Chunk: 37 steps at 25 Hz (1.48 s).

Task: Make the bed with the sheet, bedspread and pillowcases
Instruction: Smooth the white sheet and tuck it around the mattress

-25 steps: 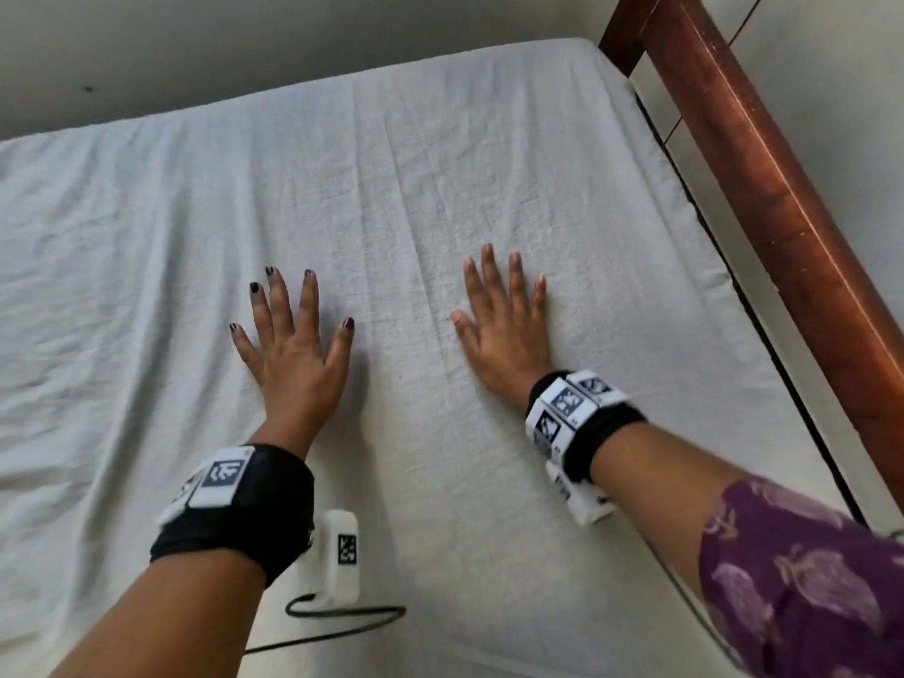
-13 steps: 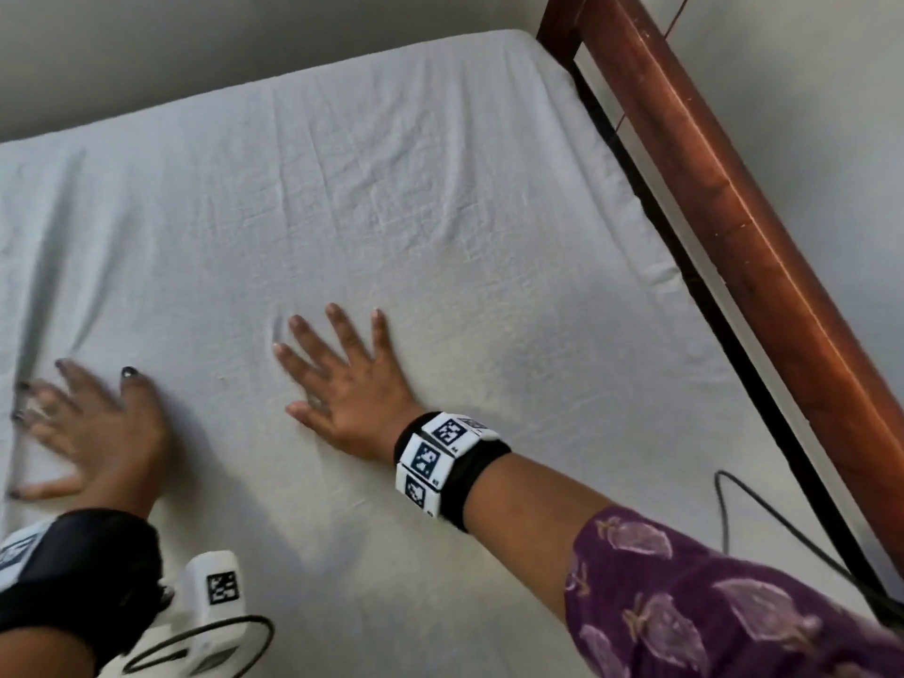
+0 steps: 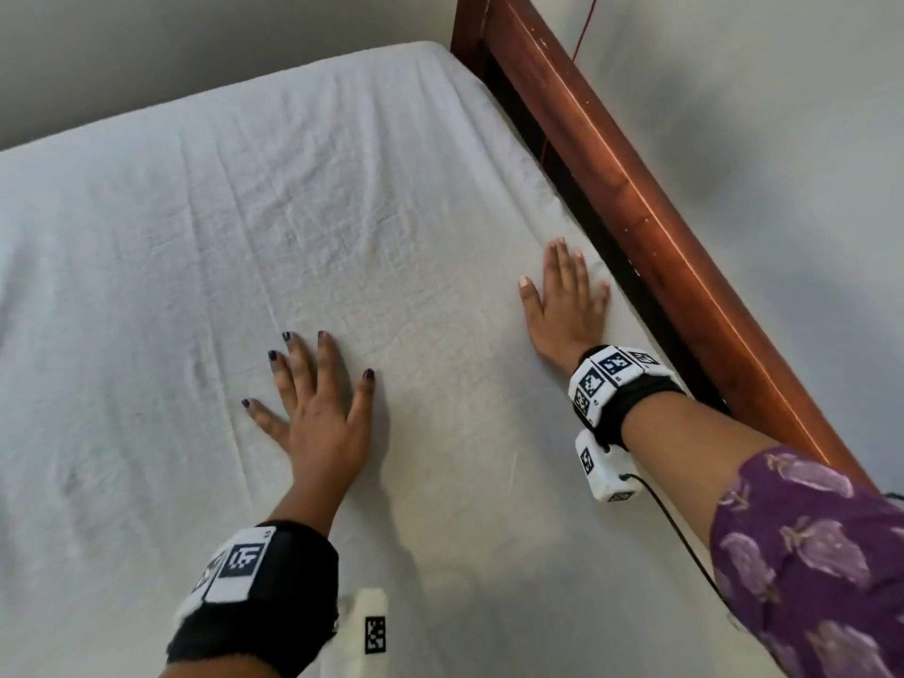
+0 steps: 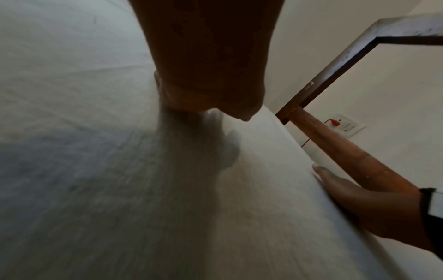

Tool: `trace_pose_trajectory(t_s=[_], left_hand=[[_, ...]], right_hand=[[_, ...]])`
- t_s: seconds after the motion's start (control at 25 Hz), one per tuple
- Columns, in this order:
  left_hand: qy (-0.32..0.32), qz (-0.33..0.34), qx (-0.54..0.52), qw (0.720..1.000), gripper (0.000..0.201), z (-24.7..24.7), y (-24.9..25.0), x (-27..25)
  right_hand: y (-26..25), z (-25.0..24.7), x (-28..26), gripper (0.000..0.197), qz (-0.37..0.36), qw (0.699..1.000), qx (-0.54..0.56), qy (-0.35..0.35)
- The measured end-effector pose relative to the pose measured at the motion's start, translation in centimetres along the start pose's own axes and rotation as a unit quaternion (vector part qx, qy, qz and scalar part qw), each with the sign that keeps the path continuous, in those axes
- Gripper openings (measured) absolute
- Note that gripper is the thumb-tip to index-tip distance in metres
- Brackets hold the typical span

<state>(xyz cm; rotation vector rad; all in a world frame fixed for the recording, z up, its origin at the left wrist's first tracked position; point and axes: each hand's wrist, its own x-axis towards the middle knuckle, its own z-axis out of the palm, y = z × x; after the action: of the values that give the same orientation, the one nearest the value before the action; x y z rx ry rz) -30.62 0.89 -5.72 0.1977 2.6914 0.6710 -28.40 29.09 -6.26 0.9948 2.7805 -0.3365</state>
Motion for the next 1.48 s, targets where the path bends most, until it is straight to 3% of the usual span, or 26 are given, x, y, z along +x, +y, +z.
trace_pose_trajectory(t_s=[0.2, 0.4, 0.6, 0.76, 0.84, 0.92, 1.0, 1.28, 1.36, 1.48], left_hand=[[0.004, -0.003, 0.005, 1.000, 0.067, 0.4, -0.2, -0.1], [0.013, -0.020, 0.022, 0.999, 0.068, 0.6, 0.1, 0.0], [0.005, -0.017, 0.029, 0.999, 0.077, 0.8, -0.2, 0.4], [0.028, -0.003, 0.013, 1.000, 0.077, 0.5, 0.3, -0.6], [0.039, 0.048, 0.028, 0.998, 0.076, 1.0, 1.8, -2.1], [0.022, 0.106, 0.039, 0.993, 0.075, 2.2, 3.7, -3.8], [0.001, 0.123, 0.034, 0.992, 0.075, 3.4, 5.1, -5.5], [-0.025, 0.068, 0.008, 0.997, 0.083, 4.1, 4.1, -8.1], [-0.032, 0.060, 0.011, 0.998, 0.084, 4.2, 4.1, -9.3], [-0.053, 0.069, 0.020, 0.996, 0.086, 4.9, 4.6, -11.2]], right_hand=[[3.1, -1.0, 0.4, 0.064, 0.046, 0.992, 0.105, 0.060], [6.1, -2.6, 1.2, 0.059, 0.120, 0.958, 0.261, 0.027], [9.3, -2.6, 0.4, 0.059, 0.187, 0.936, 0.297, -0.023], [8.8, -2.8, -2.6, 0.055, 0.193, 0.962, 0.194, 0.029], [9.0, -2.3, -5.5, 0.054, 0.192, 0.971, 0.131, 0.059], [10.3, -1.0, -8.6, 0.057, 0.235, 0.964, 0.117, 0.042], [12.1, 0.0, -11.0, 0.058, 0.274, 0.955, 0.112, 0.032], [18.3, -0.4, -15.8, 0.074, 0.385, 0.914, 0.126, -0.012], [17.9, -0.1, -16.8, 0.072, 0.373, 0.924, 0.089, 0.008], [15.4, 1.8, -18.6, 0.071, 0.283, 0.957, 0.052, 0.046]])
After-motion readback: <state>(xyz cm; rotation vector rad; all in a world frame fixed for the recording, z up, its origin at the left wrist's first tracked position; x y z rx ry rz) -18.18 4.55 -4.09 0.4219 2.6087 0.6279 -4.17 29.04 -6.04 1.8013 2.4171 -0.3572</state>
